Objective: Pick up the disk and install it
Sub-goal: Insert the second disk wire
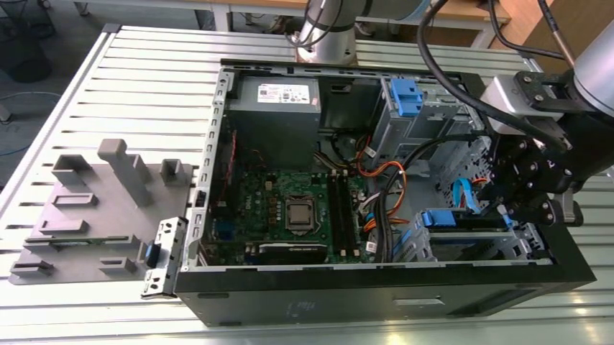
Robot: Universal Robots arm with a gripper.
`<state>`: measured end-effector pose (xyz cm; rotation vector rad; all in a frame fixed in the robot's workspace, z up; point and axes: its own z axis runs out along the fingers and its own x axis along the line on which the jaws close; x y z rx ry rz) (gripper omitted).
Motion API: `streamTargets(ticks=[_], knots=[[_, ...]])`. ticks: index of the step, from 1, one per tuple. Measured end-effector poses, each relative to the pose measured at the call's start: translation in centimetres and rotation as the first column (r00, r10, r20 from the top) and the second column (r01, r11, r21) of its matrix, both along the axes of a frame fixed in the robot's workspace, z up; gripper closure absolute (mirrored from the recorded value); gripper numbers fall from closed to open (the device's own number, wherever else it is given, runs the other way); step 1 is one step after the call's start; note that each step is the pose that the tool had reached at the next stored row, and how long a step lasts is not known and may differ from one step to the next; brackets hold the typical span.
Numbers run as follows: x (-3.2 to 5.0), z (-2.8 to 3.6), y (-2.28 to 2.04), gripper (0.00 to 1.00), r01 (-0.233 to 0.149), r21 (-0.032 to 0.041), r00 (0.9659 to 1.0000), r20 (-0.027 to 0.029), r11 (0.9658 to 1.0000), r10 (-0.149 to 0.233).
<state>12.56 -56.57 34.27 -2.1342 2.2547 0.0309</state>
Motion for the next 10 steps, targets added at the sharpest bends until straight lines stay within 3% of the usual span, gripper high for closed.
streamTargets(ticks=[10], knots=[[0.01,0.15,0.0,0.71,0.0,-0.0004,1.0,0.0,1.0,0.0]])
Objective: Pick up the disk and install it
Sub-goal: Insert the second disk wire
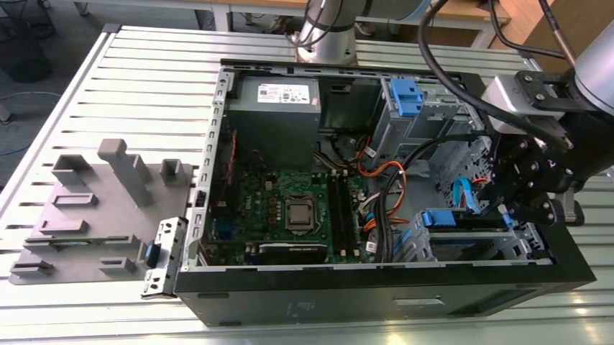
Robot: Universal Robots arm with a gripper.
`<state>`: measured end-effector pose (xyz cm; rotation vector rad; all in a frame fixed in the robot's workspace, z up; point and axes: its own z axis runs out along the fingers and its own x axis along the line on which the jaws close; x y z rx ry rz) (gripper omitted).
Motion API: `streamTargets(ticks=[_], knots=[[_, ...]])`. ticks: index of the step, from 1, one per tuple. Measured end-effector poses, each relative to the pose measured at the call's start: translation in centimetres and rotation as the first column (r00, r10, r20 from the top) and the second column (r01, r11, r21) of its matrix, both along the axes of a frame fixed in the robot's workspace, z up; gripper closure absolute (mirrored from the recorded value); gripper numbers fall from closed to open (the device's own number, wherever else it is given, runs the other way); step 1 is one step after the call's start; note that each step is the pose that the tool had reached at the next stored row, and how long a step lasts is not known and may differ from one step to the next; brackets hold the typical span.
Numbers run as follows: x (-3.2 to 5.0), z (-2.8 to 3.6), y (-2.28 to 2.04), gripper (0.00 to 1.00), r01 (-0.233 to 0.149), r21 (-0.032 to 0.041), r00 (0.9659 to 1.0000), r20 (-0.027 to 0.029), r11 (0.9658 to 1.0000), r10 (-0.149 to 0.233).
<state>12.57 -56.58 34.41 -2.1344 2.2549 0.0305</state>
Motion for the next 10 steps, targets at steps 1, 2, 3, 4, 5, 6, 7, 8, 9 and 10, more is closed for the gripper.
streamTargets(ticks=[1,2,3,4,5,6,7,8,9,10], knots=[[0.0,0.18,0.01,0.71,0.0,-0.0002,1.0,0.0,1.0,0.0],[0.0,0.41,0.01,0.71,0.0,-0.0003,1.0,0.0,1.0,0.0],[0.0,0.73,0.01,0.71,0.0,-0.0002,1.0,0.0,1.0,0.0],[0.0,1.05,0.01,0.71,0.0,-0.0001,1.0,0.0,1.0,0.0],[0.0,1.32,0.01,0.71,0.0,-0.0003,1.0,0.0,1.0,0.0],[0.0,1.4,0.01,0.71,0.0,-0.0003,1.0,0.0,1.0,0.0],[0.0,1.39,0.01,0.71,0.0,0.0,1.0,0.0,1.0,0.0],[0.0,1.39,0.01,0.71,0.0,0.0002,1.0,0.0,1.0,0.0],[0.0,1.4,0.08,0.71,0.0,0.0003,1.0,0.0,1.0,0.0],[0.0,1.38,0.33,0.71,0.0,0.0005,1.0,0.0,1.0,0.0]])
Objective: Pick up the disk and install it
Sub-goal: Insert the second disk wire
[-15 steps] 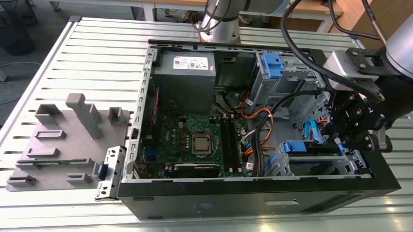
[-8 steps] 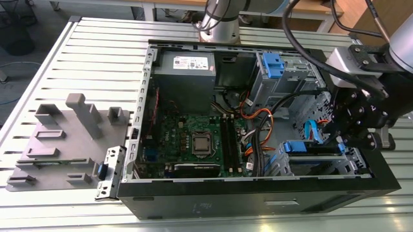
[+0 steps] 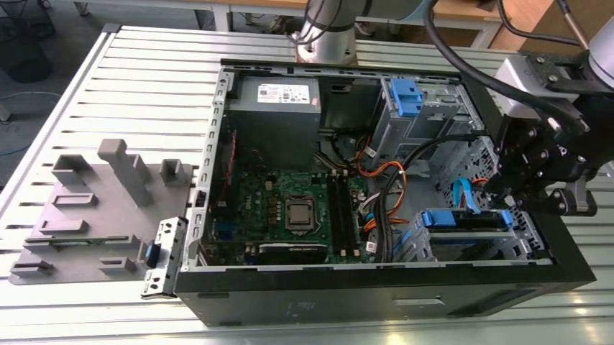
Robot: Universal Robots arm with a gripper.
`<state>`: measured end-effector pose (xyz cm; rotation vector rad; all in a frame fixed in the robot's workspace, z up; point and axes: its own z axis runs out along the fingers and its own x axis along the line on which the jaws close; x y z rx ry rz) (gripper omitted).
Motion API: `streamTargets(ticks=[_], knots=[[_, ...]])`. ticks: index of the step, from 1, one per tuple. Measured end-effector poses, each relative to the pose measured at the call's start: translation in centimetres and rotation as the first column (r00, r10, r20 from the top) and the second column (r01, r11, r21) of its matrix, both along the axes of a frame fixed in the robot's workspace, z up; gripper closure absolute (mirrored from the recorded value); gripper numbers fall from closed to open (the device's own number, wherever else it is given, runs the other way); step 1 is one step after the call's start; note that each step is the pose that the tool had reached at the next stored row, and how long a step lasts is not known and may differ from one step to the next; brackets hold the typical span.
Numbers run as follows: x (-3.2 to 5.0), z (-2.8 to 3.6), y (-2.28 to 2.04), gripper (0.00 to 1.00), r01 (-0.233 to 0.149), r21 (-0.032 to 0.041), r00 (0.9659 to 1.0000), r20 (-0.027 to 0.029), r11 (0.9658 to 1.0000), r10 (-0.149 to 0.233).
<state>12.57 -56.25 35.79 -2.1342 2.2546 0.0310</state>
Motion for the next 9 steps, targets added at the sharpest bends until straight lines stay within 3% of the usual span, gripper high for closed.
streamTargets(ticks=[4,9], knots=[[0.0,-0.06,1.1,0.71,0.0,-0.0001,1.0,0.0,1.0,0.0],[0.44,-0.36,1.46,0.71,0.0,-0.0002,1.0,0.0,1.0,0.0]])
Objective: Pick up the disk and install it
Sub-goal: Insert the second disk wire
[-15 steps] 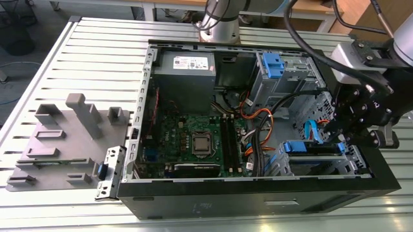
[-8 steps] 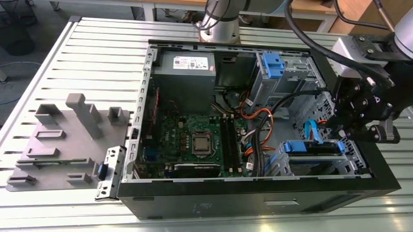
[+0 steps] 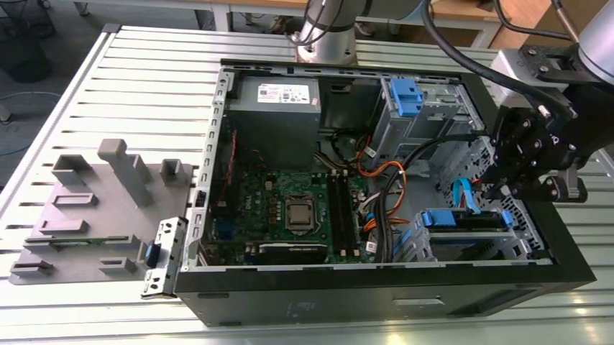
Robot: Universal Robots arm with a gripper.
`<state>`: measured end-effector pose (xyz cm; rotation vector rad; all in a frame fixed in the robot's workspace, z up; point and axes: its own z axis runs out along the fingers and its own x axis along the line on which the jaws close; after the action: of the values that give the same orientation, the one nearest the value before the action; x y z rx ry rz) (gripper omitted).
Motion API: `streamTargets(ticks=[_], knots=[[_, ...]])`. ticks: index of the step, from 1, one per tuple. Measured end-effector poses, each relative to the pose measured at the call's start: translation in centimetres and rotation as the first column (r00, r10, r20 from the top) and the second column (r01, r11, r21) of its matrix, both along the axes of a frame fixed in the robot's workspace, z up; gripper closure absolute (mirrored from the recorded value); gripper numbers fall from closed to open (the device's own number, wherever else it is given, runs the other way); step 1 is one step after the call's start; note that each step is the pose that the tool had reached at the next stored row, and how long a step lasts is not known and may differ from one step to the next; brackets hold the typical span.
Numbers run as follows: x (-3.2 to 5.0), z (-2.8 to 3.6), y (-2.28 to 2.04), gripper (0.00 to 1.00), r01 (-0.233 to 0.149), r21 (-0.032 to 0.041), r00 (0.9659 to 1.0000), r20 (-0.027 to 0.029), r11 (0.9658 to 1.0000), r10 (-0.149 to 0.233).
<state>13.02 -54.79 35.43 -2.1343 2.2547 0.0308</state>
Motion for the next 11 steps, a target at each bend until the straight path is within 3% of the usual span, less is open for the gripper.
streamTargets(ticks=[4,11], knots=[[0.35,-0.13,0.78,0.71,0.0,0.0002,1.0,0.0,1.0,0.0],[1.43,-0.24,0.82,0.71,0.0,0.0002,1.0,-0.0055,1.0,0.0]])
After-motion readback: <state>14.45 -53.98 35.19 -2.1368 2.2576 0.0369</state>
